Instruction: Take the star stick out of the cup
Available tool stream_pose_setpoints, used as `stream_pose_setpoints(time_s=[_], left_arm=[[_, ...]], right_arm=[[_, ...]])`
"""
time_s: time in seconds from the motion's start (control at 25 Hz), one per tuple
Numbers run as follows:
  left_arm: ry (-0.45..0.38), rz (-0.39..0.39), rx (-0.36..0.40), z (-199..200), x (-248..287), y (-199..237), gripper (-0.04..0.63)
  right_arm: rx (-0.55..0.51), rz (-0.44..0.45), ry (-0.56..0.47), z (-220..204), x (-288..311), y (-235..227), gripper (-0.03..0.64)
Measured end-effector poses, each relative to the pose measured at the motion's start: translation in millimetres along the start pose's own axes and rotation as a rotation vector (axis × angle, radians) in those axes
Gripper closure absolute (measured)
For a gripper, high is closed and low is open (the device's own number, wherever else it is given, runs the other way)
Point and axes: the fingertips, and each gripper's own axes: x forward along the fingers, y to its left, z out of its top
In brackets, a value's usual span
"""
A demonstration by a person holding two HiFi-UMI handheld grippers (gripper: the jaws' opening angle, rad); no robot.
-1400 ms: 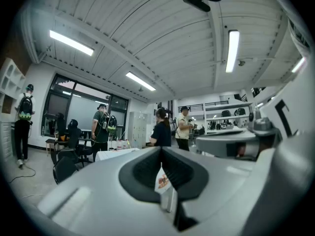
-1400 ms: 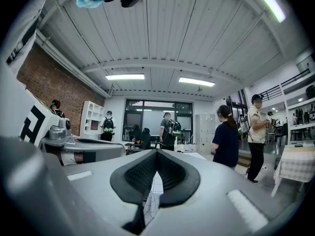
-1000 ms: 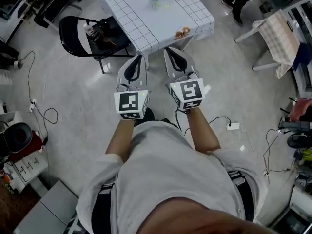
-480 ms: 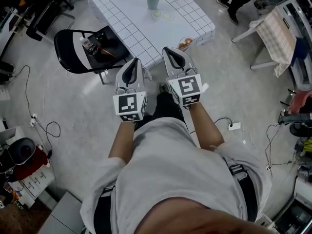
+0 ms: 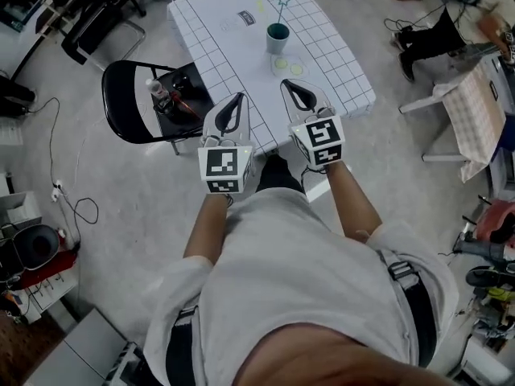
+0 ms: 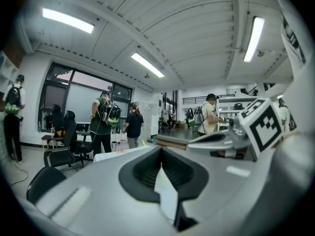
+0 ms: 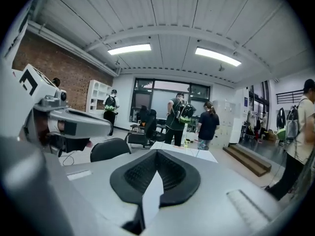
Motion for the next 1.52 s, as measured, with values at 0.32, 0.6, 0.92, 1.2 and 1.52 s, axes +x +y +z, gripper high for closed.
stream_pose_setpoints(time_s=[0.32,0.6,0.92,1.2,1.52], left_arm=[[0.088,0.039,-0.030,-14,102,24,0.592],[0.180,0.150,-0.085,-48,152,48,0.592],[0.253,0.342,-0.143,-79,134,98,0.592],[0.271,0.403,-0.163,-84,123,118,0.592],[0.271,0.358,-0.143,-82,123,113,0.592]], right_arm=[[-0.030,0.022,0.052,-9,98,-82,0.615],[-0.219,0.066,0.238,-41,187,-126,0.579],[-0.332,0.059,0.387,-71,273,-144,0.581],[-0.335,0.037,0.452,-88,301,-146,0.536],[-0.192,0.022,0.324,-56,287,-152,0.601]])
